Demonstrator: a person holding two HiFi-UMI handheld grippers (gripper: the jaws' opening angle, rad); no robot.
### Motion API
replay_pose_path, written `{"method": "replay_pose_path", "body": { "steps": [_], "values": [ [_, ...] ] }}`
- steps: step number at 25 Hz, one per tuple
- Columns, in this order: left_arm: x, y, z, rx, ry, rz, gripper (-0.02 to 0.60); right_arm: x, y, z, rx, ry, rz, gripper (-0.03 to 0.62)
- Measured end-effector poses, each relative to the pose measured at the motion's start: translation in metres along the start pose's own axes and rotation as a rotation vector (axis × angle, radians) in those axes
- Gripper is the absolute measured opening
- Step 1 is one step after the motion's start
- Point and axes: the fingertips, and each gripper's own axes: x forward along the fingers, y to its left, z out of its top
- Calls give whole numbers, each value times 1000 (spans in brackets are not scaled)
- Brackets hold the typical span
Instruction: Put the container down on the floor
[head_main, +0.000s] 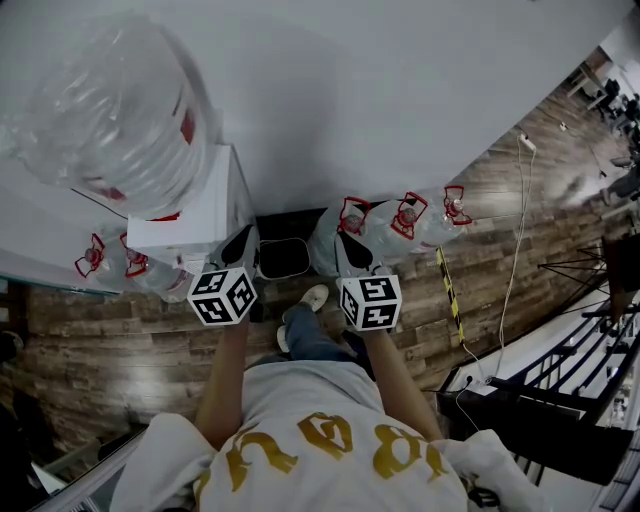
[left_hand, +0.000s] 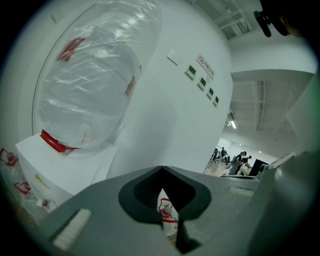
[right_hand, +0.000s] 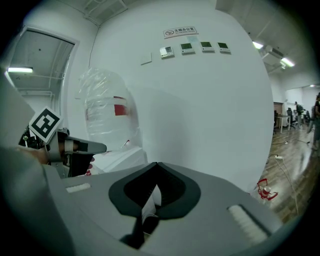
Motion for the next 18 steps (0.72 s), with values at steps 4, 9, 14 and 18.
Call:
{"method": "replay_pose_path", "body": {
  "steps": [4,9,14,18],
  "values": [
    [-2,5,-1,10,-5,13,0,1,2,-5,4,9,-3,28],
    [-7,9,-7,0,3,21,0,-1,6,-11,6,24,-3,28],
    [-10,15,-13,-5,11,29,0,2,10,-16,6,32,2,28],
    [-12,18,-14,-13,8,38,0,4,13,-18,-1,40,12,28]
  ]
}}
